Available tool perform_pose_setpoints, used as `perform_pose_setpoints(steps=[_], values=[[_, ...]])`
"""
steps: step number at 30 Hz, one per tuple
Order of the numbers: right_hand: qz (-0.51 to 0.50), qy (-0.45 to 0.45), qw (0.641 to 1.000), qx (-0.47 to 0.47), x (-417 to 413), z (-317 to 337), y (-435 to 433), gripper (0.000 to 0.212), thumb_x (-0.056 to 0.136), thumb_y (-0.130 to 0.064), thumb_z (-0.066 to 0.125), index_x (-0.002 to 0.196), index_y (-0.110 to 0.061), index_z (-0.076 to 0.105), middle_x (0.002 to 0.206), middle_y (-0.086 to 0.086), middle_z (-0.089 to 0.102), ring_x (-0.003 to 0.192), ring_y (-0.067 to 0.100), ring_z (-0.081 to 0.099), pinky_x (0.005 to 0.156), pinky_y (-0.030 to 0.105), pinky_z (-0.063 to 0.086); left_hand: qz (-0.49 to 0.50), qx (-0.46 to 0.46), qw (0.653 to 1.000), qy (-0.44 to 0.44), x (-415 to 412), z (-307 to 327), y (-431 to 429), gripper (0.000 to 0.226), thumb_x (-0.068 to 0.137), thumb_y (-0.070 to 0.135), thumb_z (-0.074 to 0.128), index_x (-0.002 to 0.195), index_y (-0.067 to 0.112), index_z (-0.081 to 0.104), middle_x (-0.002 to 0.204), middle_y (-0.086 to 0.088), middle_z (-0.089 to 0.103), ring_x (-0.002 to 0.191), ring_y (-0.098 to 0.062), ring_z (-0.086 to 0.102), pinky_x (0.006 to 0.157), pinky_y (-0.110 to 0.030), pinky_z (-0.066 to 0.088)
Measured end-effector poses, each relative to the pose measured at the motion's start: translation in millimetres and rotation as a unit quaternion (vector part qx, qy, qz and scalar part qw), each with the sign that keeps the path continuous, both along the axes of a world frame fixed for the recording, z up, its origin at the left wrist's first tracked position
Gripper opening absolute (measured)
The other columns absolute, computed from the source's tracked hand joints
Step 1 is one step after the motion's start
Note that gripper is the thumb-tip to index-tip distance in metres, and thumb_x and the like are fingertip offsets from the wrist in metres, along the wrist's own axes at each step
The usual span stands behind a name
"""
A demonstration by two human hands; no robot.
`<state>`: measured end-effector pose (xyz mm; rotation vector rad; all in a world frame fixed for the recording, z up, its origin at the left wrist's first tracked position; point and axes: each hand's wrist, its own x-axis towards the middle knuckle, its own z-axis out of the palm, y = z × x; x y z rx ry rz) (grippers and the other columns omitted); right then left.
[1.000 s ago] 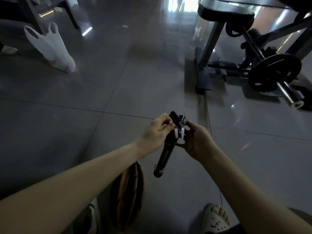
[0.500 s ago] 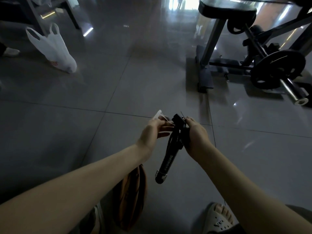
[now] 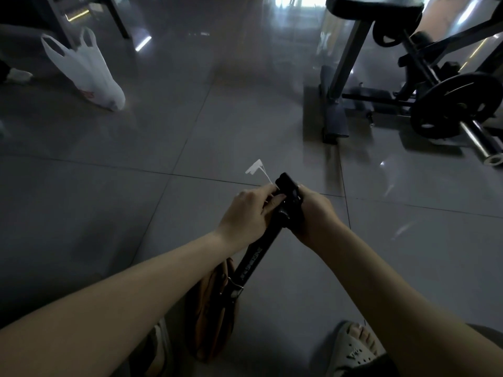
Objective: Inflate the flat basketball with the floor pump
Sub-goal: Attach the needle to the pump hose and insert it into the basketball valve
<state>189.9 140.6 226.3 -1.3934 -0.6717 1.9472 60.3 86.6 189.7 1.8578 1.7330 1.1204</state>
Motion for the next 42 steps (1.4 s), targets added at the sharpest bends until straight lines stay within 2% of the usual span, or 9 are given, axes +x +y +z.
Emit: perform_pose_setpoints(steps=[7, 10, 14, 17, 24, 29, 32, 36, 42], values=[[0.050, -0.091, 0.993, 0.054, -9, -8, -3, 0.024, 0.105, -0.021, 0.041, 0.088, -0.013, 0.057, 0.090, 0.014, 0.058, 0.081, 0.030, 0.059, 0.079, 0.047, 0.054, 0.106, -0.075, 0.984, -0.121, 6, -14, -8, 0.014, 0.104, 0.023, 0.054, 0.105, 0.010, 0.059, 0.082, -0.004, 0.069, 0.070, -0.017, 0.070, 0.057, -0.027, 0.050], [-0.009, -0.096, 0.995, 0.030, 2, -11, 6, 0.022, 0.105, -0.025, 0.041, 0.094, -0.009, 0.052, 0.093, 0.017, 0.055, 0.075, 0.033, 0.064, 0.088, 0.057, 0.055, 0.202, -0.194, 0.897, -0.342, -10, -20, 1, 0.032, 0.109, 0.040, 0.039, 0.114, 0.011, 0.052, 0.085, -0.013, 0.073, 0.063, -0.026, 0.074, 0.058, -0.041, 0.061], [0.048, -0.164, 0.981, 0.089, 23, -23, 11, 0.029, 0.108, -0.028, 0.035, 0.091, -0.009, 0.050, 0.091, 0.014, 0.049, 0.073, 0.030, 0.063, 0.084, 0.050, 0.055, 0.198, -0.306, 0.826, -0.429, -31, -39, 21, 0.029, 0.110, 0.028, 0.043, 0.119, 0.002, 0.052, 0.092, -0.020, 0.074, 0.073, -0.033, 0.073, 0.068, -0.044, 0.062], [0.065, -0.252, 0.957, 0.127, 24, -50, 24, 0.026, 0.108, -0.024, 0.031, 0.096, -0.010, 0.048, 0.080, 0.008, 0.046, 0.066, 0.023, 0.052, 0.062, 0.036, 0.048, 0.163, -0.365, 0.820, -0.409, -19, -73, 43, 0.033, 0.108, 0.028, 0.047, 0.125, 0.000, 0.051, 0.100, -0.018, 0.075, 0.084, -0.028, 0.074, 0.078, -0.041, 0.059], [0.083, -0.366, 0.923, 0.089, 12, -152, 54, 0.035, 0.108, -0.032, 0.028, 0.097, -0.007, 0.050, 0.082, 0.006, 0.051, 0.079, 0.025, 0.053, 0.080, 0.039, 0.048, 0.106, -0.420, 0.804, -0.408, 10, -164, 57, 0.033, 0.103, 0.012, 0.055, 0.136, 0.007, 0.054, 0.114, -0.012, 0.069, 0.098, -0.024, 0.067, 0.088, -0.036, 0.052], [0.065, -0.375, 0.925, 0.000, 13, -210, 65, 0.043, 0.109, -0.030, 0.027, 0.131, -0.003, 0.052, 0.085, 0.010, 0.053, 0.075, 0.027, 0.053, 0.075, 0.036, 0.045, 0.124, -0.446, 0.884, -0.063, -29, -204, 0, 0.020, 0.095, 0.033, 0.067, 0.110, 0.020, 0.069, 0.108, -0.003, 0.071, 0.099, -0.020, 0.066, 0.076, -0.026, 0.044], [0.052, -0.358, 0.931, -0.045, 19, -231, 71, 0.035, 0.108, -0.020, 0.033, 0.132, -0.003, 0.053, 0.086, 0.008, 0.050, 0.076, 0.026, 0.048, 0.072, 0.039, 0.038, 0.161, -0.455, 0.868, 0.118, -53, -218, -60, 0.035, 0.089, 0.059, 0.064, 0.087, 0.024, 0.064, 0.084, 0.003, 0.066, 0.086, -0.023, 0.066, 0.067, -0.030, 0.042], [0.029, -0.340, 0.936, -0.086, 33, -255, 59, 0.020, 0.105, -0.019, 0.036, 0.106, -0.010, 0.054, 0.086, 0.008, 0.050, 0.075, 0.028, 0.052, 0.076, 0.045, 0.049, 0.019, -0.472, 0.827, 0.304, -36, -224, -91, 0.046, 0.086, 0.069, 0.059, 0.081, 0.024, 0.053, 0.081, 0.007, 0.061, 0.078, -0.017, 0.064, 0.067, -0.032, 0.048], [0.032, -0.352, 0.929, -0.107, 65, -301, 39, 0.025, 0.100, -0.023, 0.039, 0.081, -0.013, 0.051, 0.095, 0.019, 0.055, 0.088, 0.036, 0.060, 0.076, 0.046, 0.049, 0.076, -0.534, 0.807, 0.240, -31, -228, -96, 0.019, 0.096, 0.029, 0.055, 0.079, 0.021, 0.056, 0.077, 0.002, 0.062, 0.068, -0.017, 0.060, 0.058, -0.030, 0.044]])
